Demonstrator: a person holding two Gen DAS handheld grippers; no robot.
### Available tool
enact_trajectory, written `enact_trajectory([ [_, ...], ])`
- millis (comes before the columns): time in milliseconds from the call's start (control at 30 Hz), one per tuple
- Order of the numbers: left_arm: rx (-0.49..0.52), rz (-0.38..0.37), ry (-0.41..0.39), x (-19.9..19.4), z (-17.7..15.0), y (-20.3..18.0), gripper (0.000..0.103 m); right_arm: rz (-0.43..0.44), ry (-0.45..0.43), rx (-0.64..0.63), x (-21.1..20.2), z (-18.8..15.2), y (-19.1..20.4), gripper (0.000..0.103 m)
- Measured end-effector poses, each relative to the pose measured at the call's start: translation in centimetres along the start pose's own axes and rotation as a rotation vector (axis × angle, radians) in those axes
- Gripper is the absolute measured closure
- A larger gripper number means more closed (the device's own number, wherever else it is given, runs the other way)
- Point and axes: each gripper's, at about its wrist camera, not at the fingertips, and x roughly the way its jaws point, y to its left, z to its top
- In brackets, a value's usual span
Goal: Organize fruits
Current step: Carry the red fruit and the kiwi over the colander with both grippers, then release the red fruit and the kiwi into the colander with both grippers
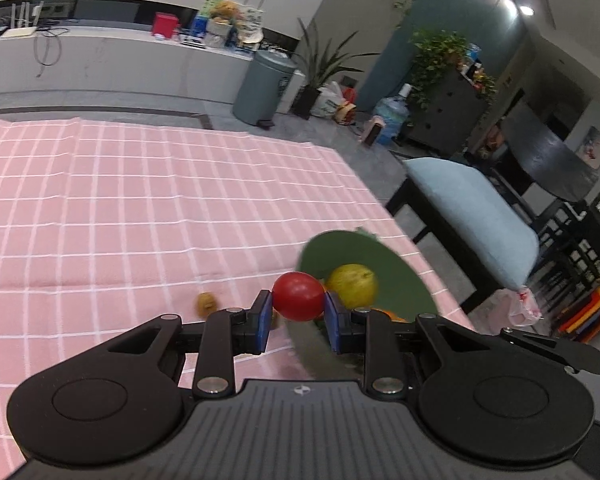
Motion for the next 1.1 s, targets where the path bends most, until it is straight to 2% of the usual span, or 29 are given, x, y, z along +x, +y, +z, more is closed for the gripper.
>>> enact_trajectory([
  [167,0.043,-0.029,0.015,1.2,0.6,-2.0,0.072,-0.051,-0.011,0.029,-1.4,0.1,-3.1,0.081],
  [367,0.092,-0.035,0.07,3.8,1.6,-4.1,0.072,-0.099,0.034,0.077,-1.0,-0.5,-7.3,0.081],
  [533,0.111,-0.012,0.161,6.8,2.4,-4.7,0.072,-0.096,0.081,0.114,1.0,-0.7,-9.6,0.081],
  [700,0.122,0.019,0.248,10.1,2.1,-4.9,0.072,-0.123,0.127,0.096,3.9,-0.8,-10.8,0.081],
  [933,0.131,0.038,0.317,12.8,1.8,-4.9,0.072,-0.176,0.178,0.065,7.1,-1.0,-12.7,0.081],
  [1100,0.159,0.062,0.352,13.7,1.4,-5.1,0.072,-0.18,0.205,0.054,8.5,-1.3,-13.0,0.081],
])
